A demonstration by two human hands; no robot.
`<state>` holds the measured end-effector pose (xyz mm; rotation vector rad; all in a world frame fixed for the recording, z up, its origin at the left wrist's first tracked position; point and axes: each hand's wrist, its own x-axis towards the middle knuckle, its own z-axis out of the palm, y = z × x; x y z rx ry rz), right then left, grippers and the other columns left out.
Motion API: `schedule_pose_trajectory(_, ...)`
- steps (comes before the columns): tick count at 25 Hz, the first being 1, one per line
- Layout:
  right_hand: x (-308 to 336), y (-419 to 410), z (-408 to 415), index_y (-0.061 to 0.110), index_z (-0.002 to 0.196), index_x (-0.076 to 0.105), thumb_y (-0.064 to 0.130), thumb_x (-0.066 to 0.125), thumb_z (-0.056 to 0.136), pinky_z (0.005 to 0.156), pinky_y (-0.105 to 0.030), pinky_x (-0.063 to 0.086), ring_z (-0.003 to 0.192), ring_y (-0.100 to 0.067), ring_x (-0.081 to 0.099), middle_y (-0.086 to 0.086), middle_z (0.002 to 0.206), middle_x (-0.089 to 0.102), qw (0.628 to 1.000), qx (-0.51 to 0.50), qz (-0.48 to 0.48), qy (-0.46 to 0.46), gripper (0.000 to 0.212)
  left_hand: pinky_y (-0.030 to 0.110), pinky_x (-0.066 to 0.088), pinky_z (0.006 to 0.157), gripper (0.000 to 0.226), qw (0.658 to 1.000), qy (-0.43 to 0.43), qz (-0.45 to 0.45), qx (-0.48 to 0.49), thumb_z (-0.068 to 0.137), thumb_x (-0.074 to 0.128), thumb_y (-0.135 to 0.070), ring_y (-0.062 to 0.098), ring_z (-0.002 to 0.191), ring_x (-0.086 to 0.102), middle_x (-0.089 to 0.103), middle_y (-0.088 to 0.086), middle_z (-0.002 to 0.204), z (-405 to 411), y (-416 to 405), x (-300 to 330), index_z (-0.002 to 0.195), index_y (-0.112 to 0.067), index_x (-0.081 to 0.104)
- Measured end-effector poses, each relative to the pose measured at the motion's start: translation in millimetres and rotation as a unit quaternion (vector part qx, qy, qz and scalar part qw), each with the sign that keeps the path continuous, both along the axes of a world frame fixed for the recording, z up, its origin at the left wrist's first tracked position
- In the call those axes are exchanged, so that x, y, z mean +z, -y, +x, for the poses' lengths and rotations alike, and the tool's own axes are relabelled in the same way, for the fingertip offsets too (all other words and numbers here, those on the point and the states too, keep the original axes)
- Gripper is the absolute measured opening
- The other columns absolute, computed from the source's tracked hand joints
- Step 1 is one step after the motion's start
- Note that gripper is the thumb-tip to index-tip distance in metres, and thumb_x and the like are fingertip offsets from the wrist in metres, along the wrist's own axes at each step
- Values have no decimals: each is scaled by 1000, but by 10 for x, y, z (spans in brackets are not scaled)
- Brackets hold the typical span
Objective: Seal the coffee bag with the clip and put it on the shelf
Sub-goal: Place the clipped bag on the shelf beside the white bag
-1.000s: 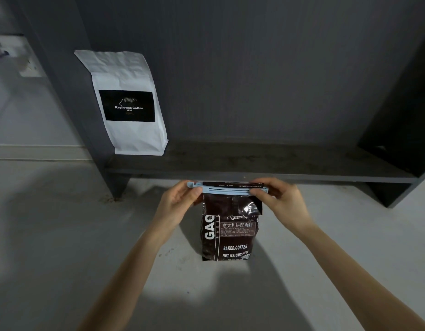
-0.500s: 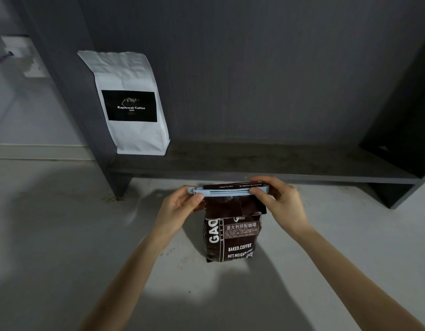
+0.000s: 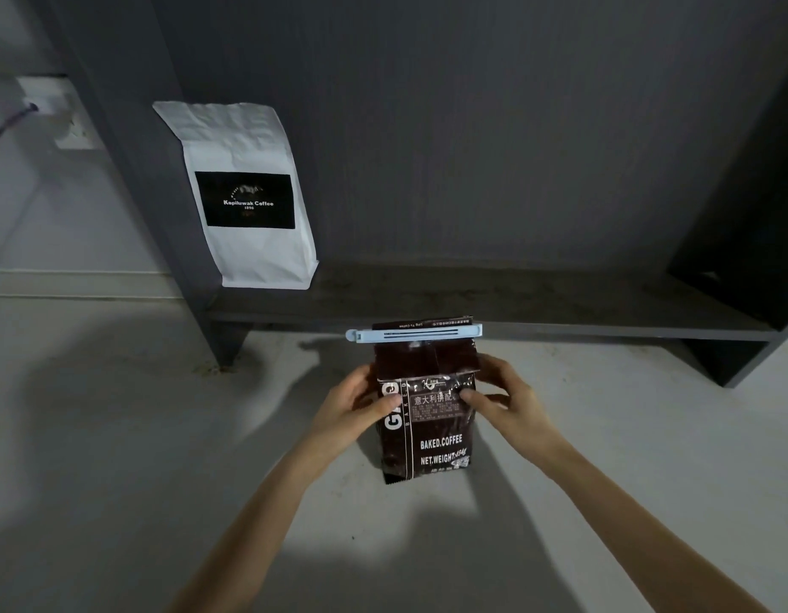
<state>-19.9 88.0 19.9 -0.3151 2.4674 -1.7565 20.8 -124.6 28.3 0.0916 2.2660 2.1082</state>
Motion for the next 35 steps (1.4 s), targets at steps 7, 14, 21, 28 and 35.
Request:
schedule_pose_trajectory(7,-43,75,48,16,92,61,9,61,81,67,-6,47,94,-14,59,-1,99,61,999,-30,22,-18,13,6,47,73,28,998,-15,-4,56,83,58,-10,-6,88,62,66,-8,102,-36,-47,-55,110,-17,57)
schedule_pose_trajectory(14,28,90,111,22,78,64,8,64,78,61,-2,44,80,-4,57,-1,88,59,998,-61,8,-22,15,5,47,69,22,996,-9,11,92,82,59,-12,-7,85,63,67,-9,99,-4,-92,-65,100,-25,61)
schedule_pose_trajectory(21,272,214,70,16,71,63,12,63,79,58,-2,41,75,-9,56,-4,77,62,996,-73,-48,-22,8,8,47,74,27,992,-55,14,111,84,57,-13,-6,91,61,65,-14,100,-21,-30,214,94,-37,61)
schedule_pose_trajectory(28,616,382,-63,24,65,60,16,61,81,73,-19,47,70,-9,56,6,67,61,993,-50,-109,-25,18,5,46,71,31,972,-130,-58,187,83,57,-9,8,89,60,62,-4,99,-196,62,545,104,-32,57)
schedule_pose_trajectory(35,975,536,-322,22,68,62,16,59,83,71,-27,49,71,-17,55,-7,75,59,980,-47,-194,-11,16,7,49,70,31,967,-175,-20,183,81,59,-7,-7,70,61,62,-3,79,-448,206,954,111,-11,58)
